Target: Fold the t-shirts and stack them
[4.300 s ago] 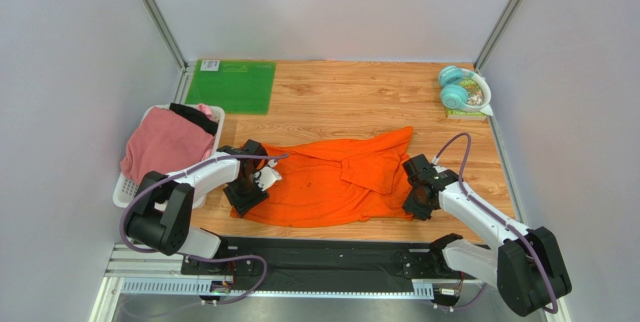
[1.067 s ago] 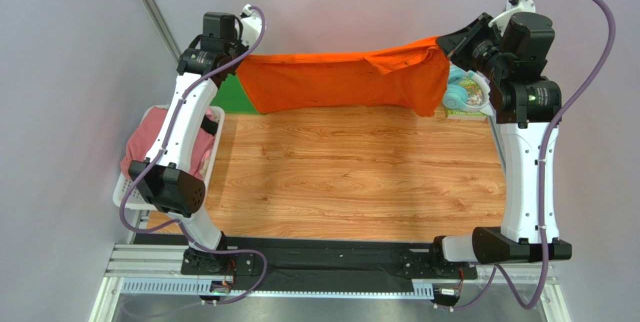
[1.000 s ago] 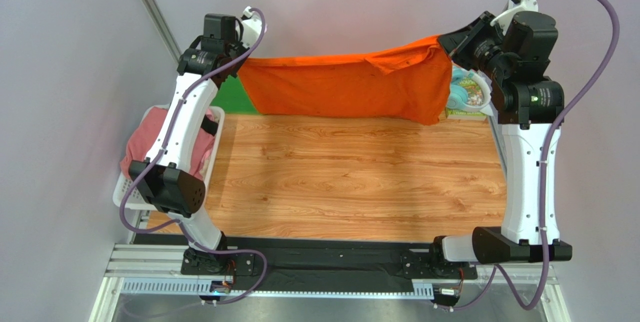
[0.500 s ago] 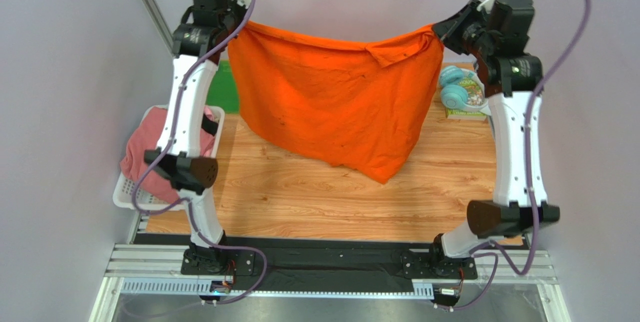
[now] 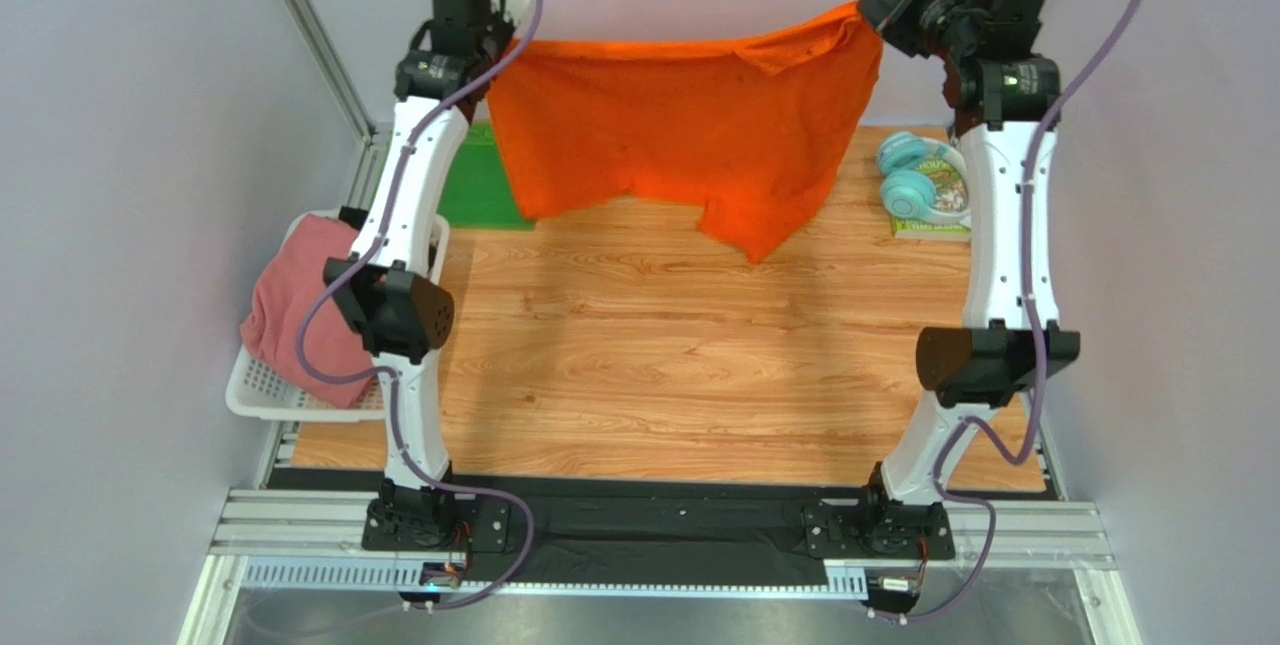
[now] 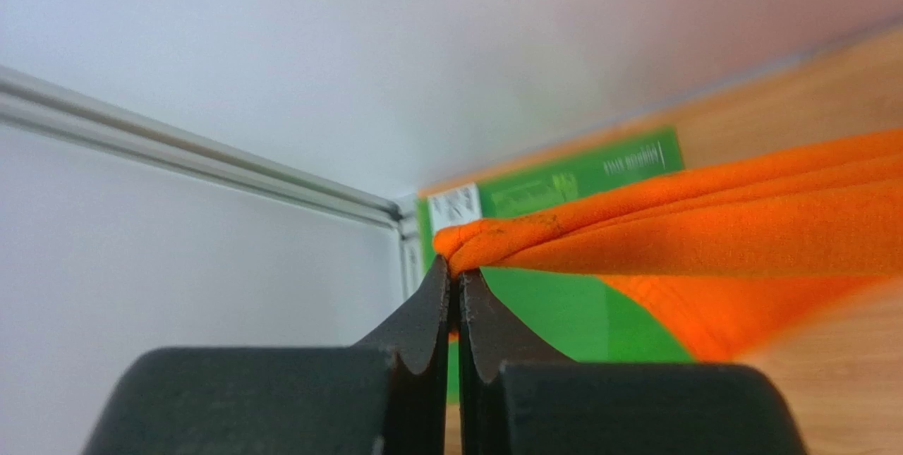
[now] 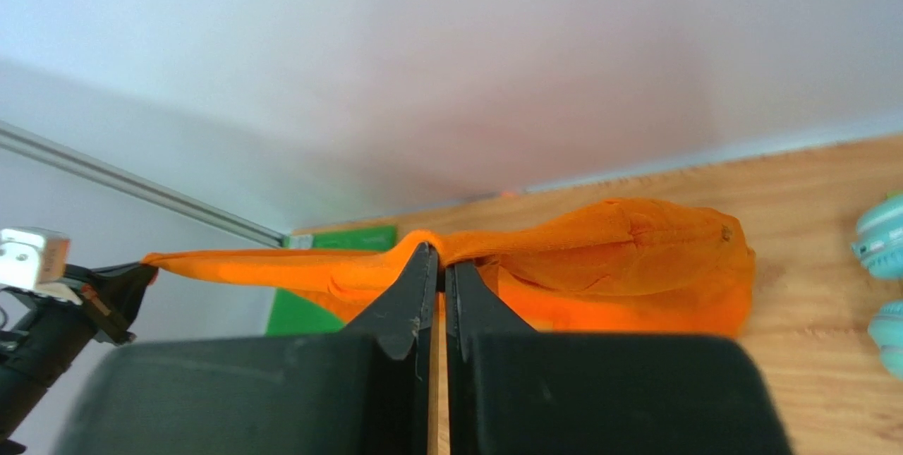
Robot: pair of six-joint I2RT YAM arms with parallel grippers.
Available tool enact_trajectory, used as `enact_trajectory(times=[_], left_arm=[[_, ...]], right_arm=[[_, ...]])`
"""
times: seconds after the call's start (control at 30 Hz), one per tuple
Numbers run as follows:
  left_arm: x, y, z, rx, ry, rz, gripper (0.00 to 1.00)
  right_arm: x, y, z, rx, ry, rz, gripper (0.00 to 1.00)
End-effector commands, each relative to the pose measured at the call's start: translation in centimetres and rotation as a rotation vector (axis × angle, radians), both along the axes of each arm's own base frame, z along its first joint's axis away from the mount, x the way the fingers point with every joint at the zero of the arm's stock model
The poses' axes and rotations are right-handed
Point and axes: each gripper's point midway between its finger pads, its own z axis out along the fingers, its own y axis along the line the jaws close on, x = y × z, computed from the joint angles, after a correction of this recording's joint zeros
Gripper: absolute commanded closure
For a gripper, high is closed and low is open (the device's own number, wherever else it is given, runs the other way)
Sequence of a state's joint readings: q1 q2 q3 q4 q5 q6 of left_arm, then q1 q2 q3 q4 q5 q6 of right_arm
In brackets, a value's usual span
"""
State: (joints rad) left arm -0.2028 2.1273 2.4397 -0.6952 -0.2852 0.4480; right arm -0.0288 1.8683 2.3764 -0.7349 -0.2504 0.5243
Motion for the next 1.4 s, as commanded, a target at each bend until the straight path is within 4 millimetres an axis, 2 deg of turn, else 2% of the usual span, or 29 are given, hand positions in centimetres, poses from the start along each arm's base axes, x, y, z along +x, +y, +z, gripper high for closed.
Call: enact_trajectory(times=[0.0, 0.07, 0.1, 0.13, 0.17, 0.2, 0.23, 0.27, 0.3, 0.37, 0.4, 0.47, 0.5, 0.53, 0.57, 0.6, 0.63, 0.7, 0.73, 0.77, 0.9, 1.07, 1.1, 1.13, 1.17, 1.2, 1.23, 1.3, 1.37], left_arm=[[-6.7, 0.9, 16.3, -0.129, -0.363, 0.004, 1.0], [-7.8, 0.4, 16.1, -0.149, -0.348, 0.005, 1.0], [-7.6, 0.2, 14.3, -0.151, -0.303, 0.011, 1.0], [-8.8, 0.5, 14.7, -0.163, -0.309, 0.018, 1.0], [-9.1, 0.7, 14.1, -0.171, -0.299, 0.029, 1.0], [-8.7, 0.6, 11.3, -0.159, -0.243, 0.033, 1.0], [-10.0, 0.7, 11.7, -0.164, -0.251, 0.022, 1.0], [-10.4, 0.8, 10.6, -0.153, -0.231, 0.018, 1.0], [-10.2, 0.7, 6.9, -0.133, -0.161, 0.016, 1.0], [-11.5, 1.0, 4.4, -0.116, -0.11, 0.012, 1.0], [-12.1, 1.0, -0.4, -0.091, 0.003, 0.006, 1.0], [-13.7, 1.1, -4.5, -0.081, 0.099, -0.005, 1.0], [-15.3, 1.3, -10.0, -0.055, 0.227, -0.015, 1.0], [-16.5, 1.4, -12.0, -0.05, 0.275, -0.026, 1.0], [-17.7, 1.5, -14.3, -0.043, 0.333, -0.035, 1.0], [-20.1, 1.8, -18.5, -0.025, 0.45, -0.047, 1.0], [-21.4, 2.0, -19.6, -0.03, 0.482, -0.055, 1.0], [-25.0, 2.3, -23.2, -0.024, 0.606, -0.082, 1.0], [-26.2, 2.2, -23.3, -0.03, 0.617, -0.11, 1.0], [-27.8, 2.2, -24.7, -0.027, 0.666, -0.125, 1.0], [-32.4, 2.4, -26.5, -0.034, 0.801, -0.163, 1.0], [-35.2, 2.3, -27.9, -0.051, 0.866, -0.182, 1.0], [-35.5, 2.4, -28.0, -0.049, 0.875, -0.183, 1.0], [-35.9, 2.5, -28.2, -0.047, 0.891, -0.182, 0.99], [-36.2, 2.6, -28.3, -0.042, 0.904, -0.184, 0.96], [-37.0, 2.2, -28.4, -0.061, 0.935, -0.207, 0.92], [-37.5, 2.1, -28.4, -0.064, 0.95, -0.214, 0.84], [-38.1, 2.2, -28.2, -0.062, 0.96, -0.224, 0.77], [-37.8, 2.4, -27.6, -0.05, 0.936, -0.217, 0.68]], right_arm=[[-8.6, 0.4, 12.3, -0.022, -0.337, 0.021, 1.0], [-9.8, 0.7, 11.1, -0.013, -0.306, 0.032, 1.0], [-10.0, 0.7, 10.2, -0.009, -0.284, 0.033, 1.0], [-10.4, 0.6, 9.3, -0.015, -0.261, 0.03, 1.0], [-9.8, 0.5, 6.1, -0.015, -0.183, 0.025, 1.0], [-11.4, 0.5, 6.1, -0.018, -0.186, 0.024, 1.0], [-11.8, 0.6, 5.1, -0.018, -0.162, 0.025, 1.0], [-12.3, 0.6, 3.8, -0.017, -0.136, 0.025, 1.0], [-12.1, 0.6, 0.4, -0.012, -0.061, 0.024, 1.0], [-13.8, 0.4, -2.1, 0.001, 0.006, 0.006, 1.0], [-13.9, 0.4, -6.0, 0.009, 0.101, 0.007, 1.0], [-15.5, 0.9, -9.8, 0.028, 0.214, 0.024, 1.0], [-16.1, 0.9, -11.9, 0.026, 0.271, 0.029, 1.0], [-17.7, 1.1, -15.4, 0.034, 0.372, 0.032, 1.0], [-18.9, 1.5, -17.1, 0.043, 0.417, 0.059, 1.0], [-19.9, 1.5, -18.6, 0.046, 0.458, 0.055, 1.0], [-21.9, 1.6, -22.0, 0.054, 0.563, 0.057, 1.0], [-24.6, 1.7, -22.7, 0.046, 0.59, 0.056, 1.0], [-26.6, 1.7, -24.5, 0.051, 0.66, 0.056, 1.0], [-27.8, 1.8, -24.3, 0.05, 0.655, 0.056, 1.0], [-32.0, 2.6, -26.5, 0.094, 0.767, 0.072, 1.0], [-35.6, 3.8, -30.4, 0.165, 0.89, 0.092, 0.96], [-36.6, 4.0, -32.4, 0.176, 0.943, 0.097, 0.94], [-37.3, 4.1, -33.1, 0.184, 0.958, 0.103, 0.91], [-37.9, 4.4, -33.8, 0.196, 0.984, 0.117, 0.77], [-39.2, 4.6, -35.3, 0.204, 1.04, 0.123, 0.76], [-39.8, 4.7, -35.6, 0.203, 1.046, 0.135, 0.75], [-40.7, 4.6, -36.3, 0.195, 1.069, 0.13, 0.59], [-40.3, 4.3, -35.9, 0.179, 1.055, 0.116, 0.45]])
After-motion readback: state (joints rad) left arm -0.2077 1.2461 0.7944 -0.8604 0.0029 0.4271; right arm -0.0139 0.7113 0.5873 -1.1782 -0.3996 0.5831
